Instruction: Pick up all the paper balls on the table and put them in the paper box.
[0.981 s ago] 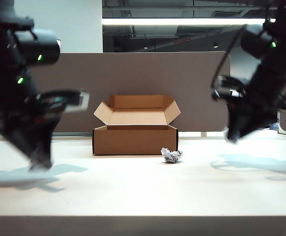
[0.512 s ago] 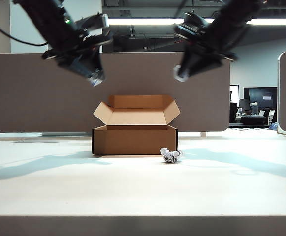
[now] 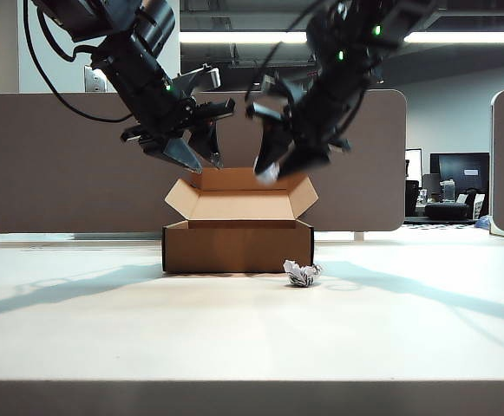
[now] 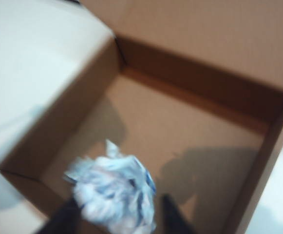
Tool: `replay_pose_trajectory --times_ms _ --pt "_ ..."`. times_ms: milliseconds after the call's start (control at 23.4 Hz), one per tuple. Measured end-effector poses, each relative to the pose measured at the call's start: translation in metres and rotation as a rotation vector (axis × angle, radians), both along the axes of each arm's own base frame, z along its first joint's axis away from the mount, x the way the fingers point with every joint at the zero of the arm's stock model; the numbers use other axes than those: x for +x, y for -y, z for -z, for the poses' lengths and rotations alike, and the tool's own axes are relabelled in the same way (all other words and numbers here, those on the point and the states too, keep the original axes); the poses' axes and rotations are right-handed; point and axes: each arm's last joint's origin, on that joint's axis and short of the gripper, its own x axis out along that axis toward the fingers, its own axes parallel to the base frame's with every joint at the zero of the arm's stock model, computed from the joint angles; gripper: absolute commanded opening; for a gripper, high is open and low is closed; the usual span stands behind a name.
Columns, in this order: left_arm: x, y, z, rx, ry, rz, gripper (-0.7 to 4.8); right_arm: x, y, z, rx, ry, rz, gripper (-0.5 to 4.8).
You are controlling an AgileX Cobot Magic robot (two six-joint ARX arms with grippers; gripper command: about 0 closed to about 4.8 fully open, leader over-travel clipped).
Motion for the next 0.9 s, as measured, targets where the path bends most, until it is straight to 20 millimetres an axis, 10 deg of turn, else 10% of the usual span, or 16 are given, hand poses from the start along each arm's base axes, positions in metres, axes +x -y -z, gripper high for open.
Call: replay_pose_trajectory --times_ms 512,896 --pt "-0.015 -0.007 -0.013 0.043 -0.056 0.012 1.83 -0.005 0.008 -0.003 -0.036 -0.089 0.015 2.52" --pt "-0.083 -0.036 -0.09 0.061 -0.053 0.015 1.83 -0.034 0.013 0.014 -0.226 -0.387 0.002 2.53"
